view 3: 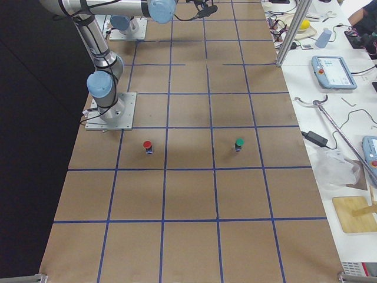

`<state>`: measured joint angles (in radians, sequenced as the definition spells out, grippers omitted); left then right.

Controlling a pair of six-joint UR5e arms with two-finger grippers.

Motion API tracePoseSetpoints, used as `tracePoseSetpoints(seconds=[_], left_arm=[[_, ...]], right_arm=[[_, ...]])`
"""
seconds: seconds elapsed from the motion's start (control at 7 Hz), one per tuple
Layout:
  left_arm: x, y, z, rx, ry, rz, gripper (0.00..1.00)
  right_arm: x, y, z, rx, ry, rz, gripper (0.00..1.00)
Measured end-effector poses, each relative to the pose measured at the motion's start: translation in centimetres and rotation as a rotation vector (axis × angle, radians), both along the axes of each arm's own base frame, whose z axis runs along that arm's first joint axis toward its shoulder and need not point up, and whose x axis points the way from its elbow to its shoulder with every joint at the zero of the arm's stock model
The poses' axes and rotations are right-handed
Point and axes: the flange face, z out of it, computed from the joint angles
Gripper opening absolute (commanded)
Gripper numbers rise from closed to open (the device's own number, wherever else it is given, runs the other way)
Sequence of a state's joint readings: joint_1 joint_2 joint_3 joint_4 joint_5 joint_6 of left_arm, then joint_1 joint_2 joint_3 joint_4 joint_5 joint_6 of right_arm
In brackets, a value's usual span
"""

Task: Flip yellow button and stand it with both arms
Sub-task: 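Hold the button with the left gripper while the right gripper grasps its cap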

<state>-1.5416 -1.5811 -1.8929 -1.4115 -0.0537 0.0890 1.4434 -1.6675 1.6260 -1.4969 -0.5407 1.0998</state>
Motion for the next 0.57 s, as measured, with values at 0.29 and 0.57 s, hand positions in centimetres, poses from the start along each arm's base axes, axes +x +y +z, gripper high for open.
tracePoseSetpoints(seconds=[0.29,0.57], left_arm=[[0.0,0.07,0.11,-0.002,0.0,0.0,0.01],[0.0,0.17,0.25,-0.006,-0.003,0.0,0.55]], right_arm=[[-0.01,-0.03,0.1,-0.002,-0.005,-0.002,0.37],[-0.04,-0.01,0.2,-0.003,-0.009,-0.003,0.36]])
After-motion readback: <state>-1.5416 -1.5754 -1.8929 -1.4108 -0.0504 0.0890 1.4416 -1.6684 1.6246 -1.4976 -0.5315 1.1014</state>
